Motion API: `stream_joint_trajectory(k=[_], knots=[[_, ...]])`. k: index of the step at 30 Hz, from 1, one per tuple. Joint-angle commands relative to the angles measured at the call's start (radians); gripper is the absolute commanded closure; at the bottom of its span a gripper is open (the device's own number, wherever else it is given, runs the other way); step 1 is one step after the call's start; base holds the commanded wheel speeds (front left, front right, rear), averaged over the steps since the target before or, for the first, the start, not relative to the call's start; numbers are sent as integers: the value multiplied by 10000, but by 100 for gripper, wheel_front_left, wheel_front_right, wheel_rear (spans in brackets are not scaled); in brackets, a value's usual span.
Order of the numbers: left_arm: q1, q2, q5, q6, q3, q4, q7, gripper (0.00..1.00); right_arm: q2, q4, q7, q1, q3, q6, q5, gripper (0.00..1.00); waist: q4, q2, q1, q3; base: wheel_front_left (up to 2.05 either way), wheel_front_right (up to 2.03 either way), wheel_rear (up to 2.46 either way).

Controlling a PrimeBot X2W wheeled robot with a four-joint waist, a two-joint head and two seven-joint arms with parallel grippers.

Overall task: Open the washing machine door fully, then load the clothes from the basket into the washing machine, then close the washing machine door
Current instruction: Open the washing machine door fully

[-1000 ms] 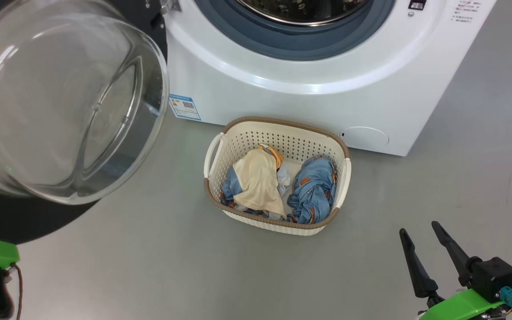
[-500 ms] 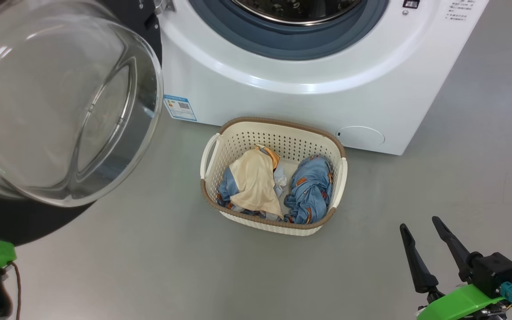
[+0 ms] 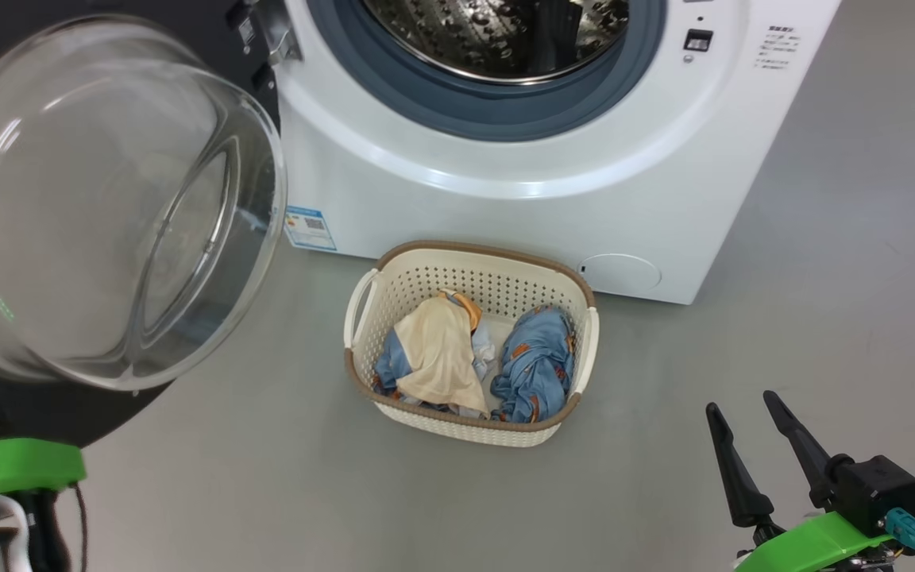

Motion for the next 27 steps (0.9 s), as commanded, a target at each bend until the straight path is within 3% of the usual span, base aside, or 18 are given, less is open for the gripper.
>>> stream_joint_trajectory(k=[1, 9, 10, 11, 12, 27], knots=[[87, 238, 181, -108, 124, -574, -62, 100, -19, -275, -120, 37, 252, 16, 168, 0, -193, 0, 0, -174, 0, 0, 0], [951, -66, 560, -304, -1064, -1893, -62, 100, 51, -352, -120, 164, 243, 16, 179, 0, -751, 0, 0, -486, 0, 0, 0], [1062, -103, 553, -315, -1217, -1959, -62, 84, 57, -373, -120, 170, 256, 16, 181, 0, -837, 0, 0, -511, 0, 0, 0], [1160, -134, 543, -325, -1368, -2013, -62, 26, 60, -397, -120, 178, 271, 16, 172, 0, -922, 0, 0, -539, 0, 0, 0], [1236, -158, 530, -337, -1514, -2090, -62, 0, 74, -432, -120, 187, 265, 16, 175, 0, -1004, 0, 0, -563, 0, 0, 0], [2766, -166, 649, -416, -2422, -1905, -62, 0, 211, -1163, -120, 370, 424, 16, 2, 0, -2428, 0, 0, -936, 0, 0, 0]])
